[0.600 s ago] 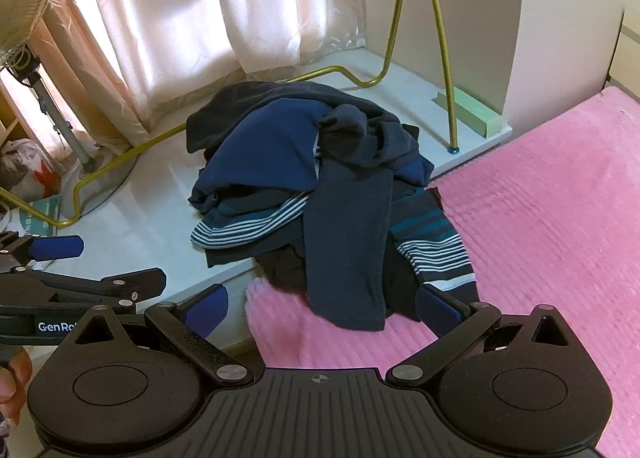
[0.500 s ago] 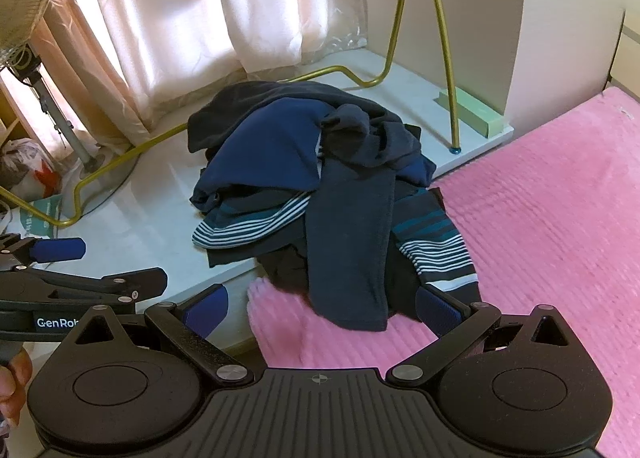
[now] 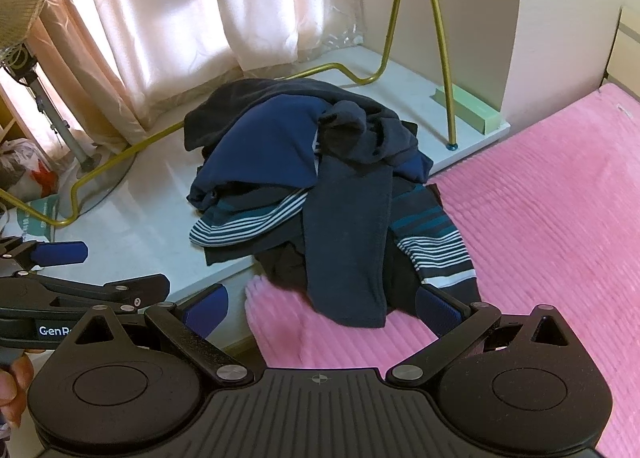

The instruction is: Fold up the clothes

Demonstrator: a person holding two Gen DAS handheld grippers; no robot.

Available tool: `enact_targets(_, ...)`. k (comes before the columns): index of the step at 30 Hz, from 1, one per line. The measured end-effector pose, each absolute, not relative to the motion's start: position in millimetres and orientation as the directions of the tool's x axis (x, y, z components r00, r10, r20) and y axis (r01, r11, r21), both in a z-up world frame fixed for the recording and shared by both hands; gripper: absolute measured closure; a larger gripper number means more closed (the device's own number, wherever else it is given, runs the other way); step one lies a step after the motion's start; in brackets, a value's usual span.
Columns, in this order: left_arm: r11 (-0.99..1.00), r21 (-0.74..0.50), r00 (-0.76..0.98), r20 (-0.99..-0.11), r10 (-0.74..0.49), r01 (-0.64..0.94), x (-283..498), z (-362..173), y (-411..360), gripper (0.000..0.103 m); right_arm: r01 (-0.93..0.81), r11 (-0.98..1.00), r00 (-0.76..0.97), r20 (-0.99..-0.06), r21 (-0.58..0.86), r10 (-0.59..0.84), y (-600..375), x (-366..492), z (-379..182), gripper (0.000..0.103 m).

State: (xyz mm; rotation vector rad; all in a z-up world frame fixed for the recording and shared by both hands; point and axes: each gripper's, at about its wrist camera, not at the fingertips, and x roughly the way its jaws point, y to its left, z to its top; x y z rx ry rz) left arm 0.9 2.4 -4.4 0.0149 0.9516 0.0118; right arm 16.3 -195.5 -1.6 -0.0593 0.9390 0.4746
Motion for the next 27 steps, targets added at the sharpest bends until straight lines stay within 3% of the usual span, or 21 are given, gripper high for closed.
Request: enact_targets(27,1.000,0.018,0.570,-0.822,0.005,0.017,6.5,-10.5,-2.8,0.002,-0.418,0.896,0.483,-0.799,0.148,0.358,-195.3,21.2,-5.0,0.001)
